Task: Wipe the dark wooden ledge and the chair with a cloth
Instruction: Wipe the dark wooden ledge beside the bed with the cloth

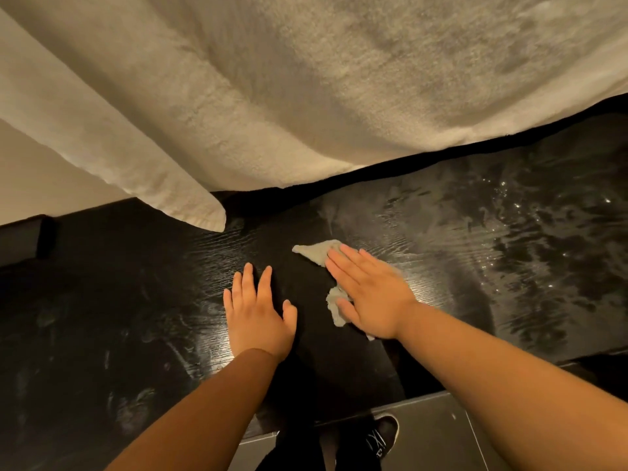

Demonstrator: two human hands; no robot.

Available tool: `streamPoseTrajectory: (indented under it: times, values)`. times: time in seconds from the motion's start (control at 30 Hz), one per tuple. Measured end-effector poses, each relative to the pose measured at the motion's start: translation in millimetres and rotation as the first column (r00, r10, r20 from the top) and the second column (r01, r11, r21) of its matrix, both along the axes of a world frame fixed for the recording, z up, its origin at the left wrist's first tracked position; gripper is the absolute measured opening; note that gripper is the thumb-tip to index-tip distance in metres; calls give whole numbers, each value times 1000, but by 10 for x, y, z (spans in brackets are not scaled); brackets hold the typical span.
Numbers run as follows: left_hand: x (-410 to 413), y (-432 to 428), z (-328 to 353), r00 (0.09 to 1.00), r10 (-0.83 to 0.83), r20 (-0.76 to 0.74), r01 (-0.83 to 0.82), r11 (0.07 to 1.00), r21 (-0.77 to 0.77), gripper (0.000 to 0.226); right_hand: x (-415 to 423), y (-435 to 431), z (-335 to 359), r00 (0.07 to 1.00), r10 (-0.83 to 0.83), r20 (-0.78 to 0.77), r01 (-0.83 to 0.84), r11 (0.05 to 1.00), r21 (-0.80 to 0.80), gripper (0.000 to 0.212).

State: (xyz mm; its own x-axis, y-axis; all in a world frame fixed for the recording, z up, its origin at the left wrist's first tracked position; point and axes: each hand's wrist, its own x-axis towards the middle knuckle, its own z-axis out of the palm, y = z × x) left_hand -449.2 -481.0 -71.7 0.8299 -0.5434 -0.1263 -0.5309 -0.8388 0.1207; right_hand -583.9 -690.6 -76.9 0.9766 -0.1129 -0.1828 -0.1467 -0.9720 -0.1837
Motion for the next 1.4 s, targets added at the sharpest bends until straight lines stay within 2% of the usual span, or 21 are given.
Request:
streamPoseTrajectory:
  times: [0.13,0.2,0.33,0.47,0.53,0.63,0.73,0.8,0.87,0.97,1.03,1.13,1.2,1.4]
  values:
    - [-9,1,-27,1000,14,-6,-14,1000,-22,78,544,-350,58,973,-220,-68,218,975,-33,77]
    - [-4,17,-44,1000,8,-21,-8,1000,-6,78,598,-275,77,958,-278,-67,277,961,-20,75]
    - [-3,14,-20,999,13,-37,-15,999,-29,78,174,90,86,992,-128,21,128,991,-30,73]
    - [4,19,-13,999,16,-50,-18,999,-46,76,214,-35,60,999,-15,-29,15,1000,5,74]
    - [10,11,-2,998,12,-56,-14,999,-44,76,465,-201,36,999,-13,-50,11,999,-36,76]
    - [14,3,-3,998,17,-68,-21,998,-54,76,832,-362,76,984,-137,-111,130,989,-64,80]
    - [16,9,18,996,-23,-87,22,1000,-7,77,755,-158,95,976,-207,-62,204,977,-56,77]
    - [32,7,26,993,-53,-102,56,998,30,76,498,29,113,991,-127,-39,125,991,-48,75]
    - [31,3,29,993,-71,-98,75,997,31,75,275,119,120,996,-44,-80,42,999,-25,75]
    - [37,6,19,995,-72,-65,73,997,18,75,405,-48,139,994,29,-103,-29,1000,4,79]
    - [77,-21,0,997,-64,-35,64,998,-19,71,720,-205,124,995,-3,-98,0,999,-32,80]
    - [222,-123,-10,999,-36,-3,35,990,-136,61,1199,-357,115,974,-195,-117,189,980,-60,85]
    - [354,-220,7,1000,-27,3,27,983,-181,62,1271,-304,112,959,-261,-109,255,965,-61,82]
    - [559,-483,-17,992,-126,-29,124,990,-68,74,562,-73,116,974,-216,-66,216,976,-2,75]
